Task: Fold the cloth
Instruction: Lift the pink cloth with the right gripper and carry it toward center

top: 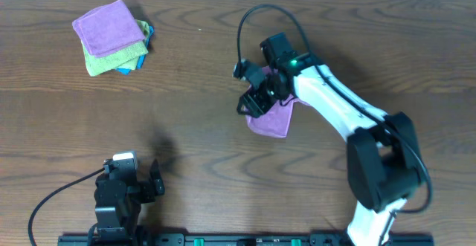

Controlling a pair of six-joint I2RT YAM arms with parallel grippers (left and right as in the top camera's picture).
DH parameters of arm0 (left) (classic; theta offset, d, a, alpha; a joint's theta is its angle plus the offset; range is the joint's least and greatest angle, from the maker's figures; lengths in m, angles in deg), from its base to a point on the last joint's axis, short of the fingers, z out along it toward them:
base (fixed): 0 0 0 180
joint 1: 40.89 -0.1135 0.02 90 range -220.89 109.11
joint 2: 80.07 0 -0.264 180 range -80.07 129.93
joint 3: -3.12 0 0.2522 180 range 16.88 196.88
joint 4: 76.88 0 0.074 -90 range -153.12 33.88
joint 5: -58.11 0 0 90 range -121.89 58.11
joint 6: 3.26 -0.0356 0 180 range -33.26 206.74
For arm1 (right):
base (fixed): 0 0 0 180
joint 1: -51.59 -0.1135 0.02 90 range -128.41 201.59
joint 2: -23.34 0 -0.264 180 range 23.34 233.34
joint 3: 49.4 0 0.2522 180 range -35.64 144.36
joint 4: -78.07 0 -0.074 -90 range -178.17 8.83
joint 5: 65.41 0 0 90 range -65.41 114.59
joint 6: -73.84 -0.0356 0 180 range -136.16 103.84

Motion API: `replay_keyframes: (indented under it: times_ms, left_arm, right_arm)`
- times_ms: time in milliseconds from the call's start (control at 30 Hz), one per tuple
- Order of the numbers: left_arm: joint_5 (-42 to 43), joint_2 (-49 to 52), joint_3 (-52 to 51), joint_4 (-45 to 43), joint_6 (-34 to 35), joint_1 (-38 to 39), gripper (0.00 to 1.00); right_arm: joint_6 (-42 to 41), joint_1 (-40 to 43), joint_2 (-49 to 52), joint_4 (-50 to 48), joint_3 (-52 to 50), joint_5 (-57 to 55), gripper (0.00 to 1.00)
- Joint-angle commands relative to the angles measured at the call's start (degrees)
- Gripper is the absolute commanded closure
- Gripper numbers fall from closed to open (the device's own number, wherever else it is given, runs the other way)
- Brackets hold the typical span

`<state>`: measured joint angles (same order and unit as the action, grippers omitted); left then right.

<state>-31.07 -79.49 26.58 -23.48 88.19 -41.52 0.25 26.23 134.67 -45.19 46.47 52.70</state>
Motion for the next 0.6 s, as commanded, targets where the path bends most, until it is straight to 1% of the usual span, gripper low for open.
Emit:
replay_keyframes:
  times_ms: [0, 200, 367, 567]
  left_arm:
    - [-1.0, -0.3, -0.6, 0.8, -0.2, 0.3, 0.05]
    - [-1.0, -0.3, -0.6, 0.8, -0.2, 0.3, 0.05]
    - [-1.0, -0.3, -0.6, 0.8, -0.2, 0.3, 0.05]
    - [-1.0, -0.3, -0.6, 0.8, -0.2, 0.3, 0.05]
  right_arm:
    - [-8.0, 0.1, -2.6, -0.8, 0.7, -5.2, 0.37]
    - [-15.6, 0.6, -2.7, 0.4, 0.7, -5.9, 0.37]
    - [-20.4, 0.6, -2.7, 3.7, 0.2, -7.6, 0.37]
    - [-22.2, 0.7, -2.7, 3.2, -5.6, -8.8, 0.39]
